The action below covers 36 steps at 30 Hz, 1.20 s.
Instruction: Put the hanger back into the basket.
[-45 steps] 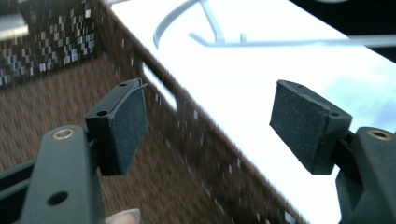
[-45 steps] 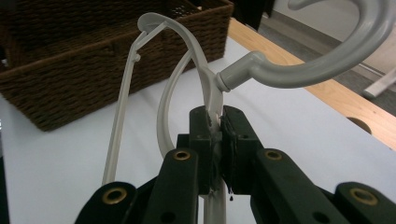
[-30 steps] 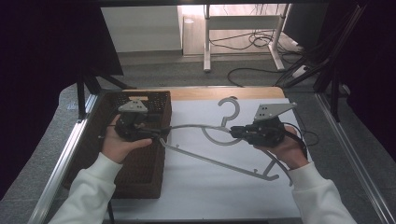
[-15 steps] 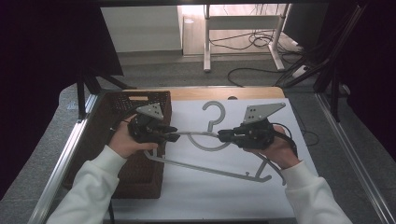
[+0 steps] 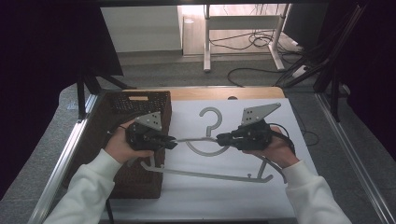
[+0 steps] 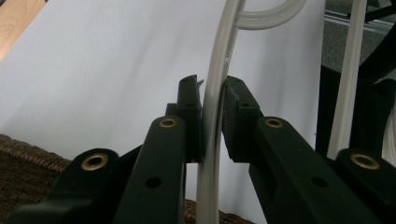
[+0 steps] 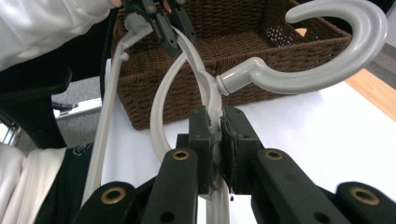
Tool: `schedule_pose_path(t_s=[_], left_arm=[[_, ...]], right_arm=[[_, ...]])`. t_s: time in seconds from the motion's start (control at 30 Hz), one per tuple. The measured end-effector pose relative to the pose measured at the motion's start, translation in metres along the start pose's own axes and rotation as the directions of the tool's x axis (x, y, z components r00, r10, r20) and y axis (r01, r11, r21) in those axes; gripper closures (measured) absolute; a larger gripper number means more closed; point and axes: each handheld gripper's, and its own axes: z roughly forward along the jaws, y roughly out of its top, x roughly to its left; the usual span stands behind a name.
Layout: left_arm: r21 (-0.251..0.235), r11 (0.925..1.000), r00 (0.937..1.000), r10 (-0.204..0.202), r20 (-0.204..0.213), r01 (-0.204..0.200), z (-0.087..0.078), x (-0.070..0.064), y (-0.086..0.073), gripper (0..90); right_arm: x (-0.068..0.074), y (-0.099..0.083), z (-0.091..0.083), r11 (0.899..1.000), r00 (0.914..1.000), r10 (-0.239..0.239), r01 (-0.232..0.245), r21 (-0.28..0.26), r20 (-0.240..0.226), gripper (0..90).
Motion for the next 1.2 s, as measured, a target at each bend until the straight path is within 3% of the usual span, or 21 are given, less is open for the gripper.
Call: schedule_pose_path(t_s=[0.07, 0.23, 0.27, 0.3, 0.43, 0.47, 0.5, 0.57, 0.63, 0.67, 0.9, 1.03, 1.07, 1.2], left_arm=[[-0.007, 0.9999, 0.9999, 0.016, 0.007, -0.016, -0.002, -0.001, -0.002, 80.8], [-0.016, 0.9998, 0.9999, 0.007, 0.009, -0.007, -0.004, -0.001, -0.006, 81.6], [-0.016, 0.9998, 0.9999, 0.007, 0.009, -0.007, -0.004, -0.001, -0.006, 81.8], [-0.023, 0.9997, 0.9999, -0.009, -0.005, 0.009, -0.007, 0.000, -0.008, 81.9], [-0.068, 0.9971, 0.9993, -0.034, -0.013, 0.033, -0.015, 0.002, -0.012, 81.9], [-0.058, 0.9978, 0.9972, -0.035, -0.067, 0.031, -0.018, -0.001, -0.013, 81.9], [-0.061, 0.9975, 0.9959, -0.040, -0.082, 0.035, -0.020, -0.002, -0.014, 81.8], [-0.064, 0.9970, 0.9958, -0.048, -0.078, 0.043, -0.021, -0.002, -0.016, 81.8], [-0.085, 0.9952, 0.9961, -0.055, -0.069, 0.049, -0.024, -0.002, -0.018, 82.1], [-0.106, 0.9933, 0.9957, -0.055, -0.075, 0.047, -0.029, -0.004, -0.019, 82.1], [-0.123, 0.9901, 0.9869, -0.084, -0.137, 0.068, -0.043, -0.005, -0.024, 82.1], [-0.153, 0.9851, 0.9836, -0.101, -0.149, 0.078, -0.048, -0.006, -0.027, 82.1], [-0.174, 0.9815, 0.9811, -0.107, -0.161, 0.079, -0.051, -0.006, -0.029, 82.1], [-0.196, 0.9768, 0.9758, -0.121, -0.182, 0.085, -0.057, -0.007, -0.033, 82.1]], right_arm=[[0.000, 0.000, 0.001, 1.000, 1.0000, -0.008, 0.008, 0.010, 0.005, 80.4], [0.001, -0.001, 0.000, 0.999, 0.9931, -0.038, 0.038, -0.001, 0.111, 53.2], [0.001, -0.001, 0.000, 0.999, 0.9931, -0.038, 0.038, -0.001, 0.111, 53.2], [0.000, 0.000, -0.006, 0.999, 0.9846, -0.035, 0.042, -0.032, 0.171, 44.2], [-0.005, 0.003, -0.024, 0.996, 0.9698, 0.012, 0.011, -0.092, 0.243, 38.7], [-0.009, 0.004, -0.038, 0.994, 0.9556, 0.044, -0.011, -0.113, 0.291, 36.5], [-0.010, 0.004, -0.042, 0.993, 0.9519, 0.051, -0.016, -0.118, 0.302, 36.0], [-0.011, 0.003, -0.047, 0.992, 0.9484, 0.061, -0.022, -0.125, 0.311, 35.4], [-0.012, -0.002, -0.057, 0.989, 0.9387, 0.079, -0.032, -0.144, 0.336, 34.7], [-0.011, -0.004, -0.059, 0.988, 0.9357, 0.090, -0.041, -0.149, 0.341, 34.7], [-0.009, -0.028, -0.068, 0.977, 0.9248, 0.156, -0.094, -0.190, 0.347, 34.7], [-0.010, -0.041, -0.069, 0.969, 0.9192, 0.198, -0.131, -0.208, 0.341, 34.5], [-0.012, -0.051, -0.067, 0.967, 0.9119, 0.220, -0.156, -0.203, 0.347, 33.4], [-0.014, -0.066, -0.063, 0.964, 0.9037, 0.245, -0.189, -0.188, 0.351, 32.0]])
